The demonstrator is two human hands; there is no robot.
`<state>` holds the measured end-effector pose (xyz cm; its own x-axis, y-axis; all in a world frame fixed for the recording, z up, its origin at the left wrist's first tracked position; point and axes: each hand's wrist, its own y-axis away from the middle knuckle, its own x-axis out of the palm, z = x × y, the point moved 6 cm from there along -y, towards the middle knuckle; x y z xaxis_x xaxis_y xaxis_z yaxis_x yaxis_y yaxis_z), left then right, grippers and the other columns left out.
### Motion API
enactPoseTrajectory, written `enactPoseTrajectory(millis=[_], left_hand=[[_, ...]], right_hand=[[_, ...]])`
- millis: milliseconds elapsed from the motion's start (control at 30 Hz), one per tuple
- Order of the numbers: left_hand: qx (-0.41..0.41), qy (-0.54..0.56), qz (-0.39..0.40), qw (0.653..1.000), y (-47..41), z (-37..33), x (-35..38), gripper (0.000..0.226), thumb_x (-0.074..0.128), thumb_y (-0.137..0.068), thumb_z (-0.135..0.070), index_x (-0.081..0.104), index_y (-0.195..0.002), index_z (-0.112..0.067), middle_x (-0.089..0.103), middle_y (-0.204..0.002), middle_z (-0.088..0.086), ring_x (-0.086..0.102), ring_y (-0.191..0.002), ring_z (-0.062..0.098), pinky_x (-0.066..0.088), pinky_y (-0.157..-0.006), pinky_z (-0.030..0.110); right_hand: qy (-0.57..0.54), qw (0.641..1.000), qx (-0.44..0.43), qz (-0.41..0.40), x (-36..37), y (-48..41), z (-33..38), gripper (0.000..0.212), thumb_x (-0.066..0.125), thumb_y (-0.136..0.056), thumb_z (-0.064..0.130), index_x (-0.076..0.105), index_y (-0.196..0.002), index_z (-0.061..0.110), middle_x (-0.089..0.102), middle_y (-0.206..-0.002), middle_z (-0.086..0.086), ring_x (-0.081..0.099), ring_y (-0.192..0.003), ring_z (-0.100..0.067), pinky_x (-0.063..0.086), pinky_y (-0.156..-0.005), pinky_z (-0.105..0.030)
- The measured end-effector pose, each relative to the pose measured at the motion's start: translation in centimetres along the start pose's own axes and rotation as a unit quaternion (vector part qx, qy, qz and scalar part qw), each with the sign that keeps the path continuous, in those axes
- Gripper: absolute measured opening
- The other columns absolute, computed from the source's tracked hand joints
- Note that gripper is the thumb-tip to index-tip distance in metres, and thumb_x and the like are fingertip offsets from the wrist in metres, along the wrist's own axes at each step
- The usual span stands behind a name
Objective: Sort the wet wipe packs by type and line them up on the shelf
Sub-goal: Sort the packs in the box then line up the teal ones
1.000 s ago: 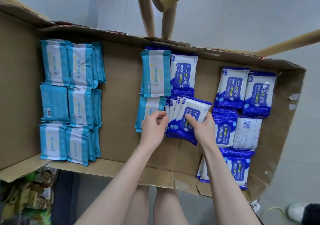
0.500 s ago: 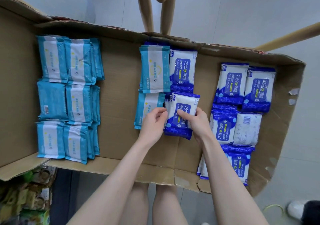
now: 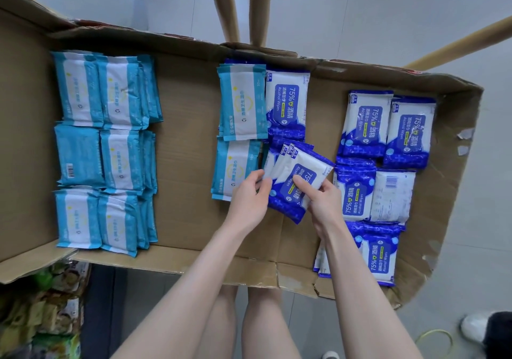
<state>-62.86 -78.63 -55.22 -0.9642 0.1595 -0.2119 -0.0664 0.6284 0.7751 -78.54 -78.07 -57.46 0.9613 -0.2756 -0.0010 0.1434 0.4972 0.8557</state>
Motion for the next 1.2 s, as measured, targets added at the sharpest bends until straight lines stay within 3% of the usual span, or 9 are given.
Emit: enactPoseTrajectory(millis=[133,200,267,333,467,700,833,1033,1200], left_hand=[[-0.018,0.010,0.022,1.000,0.0,-0.6,0.5,0.041,0.044,-0.100,-0.028,0.042,-0.136,-0.009,0.056,-0.115,-0.005,0.056,-0.090,-0.001,0.047,-0.067,0.006],[-0.034,0.026,0.020,0.999,0.0,-0.6,0.3,0.042,0.046,-0.098,-0.035,0.046,-0.133,-0.011,0.059,-0.112,-0.002,0.060,-0.097,0.009,0.053,-0.080,0.022],[-0.023,0.047,0.034,0.998,0.1,-0.8,0.0,0.025,0.050,-0.095,-0.040,0.061,-0.100,-0.018,0.067,-0.093,0.003,0.066,-0.089,0.020,0.054,-0.081,0.039],[-0.015,0.069,0.053,0.996,0.7,-1.3,-0.2,0.028,0.052,-0.094,-0.041,0.058,-0.085,-0.015,0.070,-0.086,0.002,0.069,-0.084,0.021,0.055,-0.075,0.039],[-0.019,0.157,0.109,0.981,2.7,-2.0,-0.2,0.032,0.049,-0.095,-0.042,0.054,-0.120,-0.023,0.069,-0.113,-0.002,0.068,-0.099,0.015,0.056,-0.083,0.033],[-0.002,0.155,0.089,0.984,5.1,-1.2,-2.4,0.020,0.047,-0.097,-0.028,0.058,-0.112,-0.022,0.071,-0.107,-0.004,0.069,-0.095,0.012,0.055,-0.073,0.022],[0.032,0.119,0.013,0.992,5.4,-1.0,-3.6,0.016,0.042,-0.100,-0.022,0.058,-0.105,-0.022,0.070,-0.096,-0.015,0.067,-0.087,0.000,0.048,-0.069,0.012],[0.055,0.083,-0.020,0.995,5.9,-1.7,-2.9,0.024,0.040,-0.100,-0.028,0.049,-0.113,-0.010,0.068,-0.100,-0.007,0.066,-0.083,-0.002,0.048,-0.065,0.010],[0.057,0.054,0.019,0.997,5.5,-3.4,1.4,0.027,0.066,-0.086,-0.034,0.048,-0.102,-0.022,0.068,-0.100,-0.010,0.067,-0.087,0.003,0.054,-0.075,0.027]], right_hand=[[-0.030,0.999,0.014,0.020,-0.5,0.7,0.1,0.019,0.070,-0.080,0.008,0.065,-0.098,0.011,0.074,-0.094,-0.006,0.071,-0.087,-0.021,0.059,-0.071,-0.032],[-0.048,0.998,0.025,0.041,-0.8,1.3,0.1,0.025,0.069,-0.079,0.011,0.064,-0.103,0.010,0.073,-0.100,-0.008,0.070,-0.093,-0.025,0.059,-0.079,-0.036],[-0.074,0.993,0.042,0.076,-0.9,2.1,0.2,0.036,0.067,-0.076,0.014,0.061,-0.111,0.007,0.070,-0.109,-0.013,0.067,-0.101,-0.029,0.055,-0.087,-0.041],[-0.094,0.987,0.056,0.120,-0.6,3.0,0.4,0.042,0.064,-0.077,0.014,0.059,-0.117,0.005,0.067,-0.115,-0.016,0.065,-0.104,-0.030,0.054,-0.090,-0.042],[-0.082,0.983,0.056,0.155,0.1,4.6,1.2,0.045,0.064,-0.078,0.016,0.058,-0.121,0.004,0.068,-0.115,-0.014,0.066,-0.102,-0.027,0.055,-0.088,-0.041],[-0.112,0.980,0.083,0.145,0.1,7.6,0.5,0.044,0.064,-0.078,0.013,0.056,-0.120,0.004,0.069,-0.111,-0.016,0.069,-0.094,-0.027,0.059,-0.076,-0.038],[-0.162,0.980,0.067,0.096,-0.1,7.7,0.0,0.047,0.064,-0.078,0.011,0.054,-0.123,0.005,0.068,-0.112,-0.017,0.069,-0.097,-0.029,0.058,-0.078,-0.042],[-0.161,0.986,0.035,0.025,-2.9,8.3,0.5,0.036,0.060,-0.087,0.008,0.054,-0.122,0.008,0.072,-0.104,-0.010,0.071,-0.089,-0.023,0.060,-0.067,-0.037],[-0.125,0.992,0.011,-0.030,-7.2,8.3,2.3,0.040,0.062,-0.087,0.013,0.051,-0.125,0.012,0.069,-0.111,-0.009,0.069,-0.096,-0.027,0.057,-0.080,-0.046]])
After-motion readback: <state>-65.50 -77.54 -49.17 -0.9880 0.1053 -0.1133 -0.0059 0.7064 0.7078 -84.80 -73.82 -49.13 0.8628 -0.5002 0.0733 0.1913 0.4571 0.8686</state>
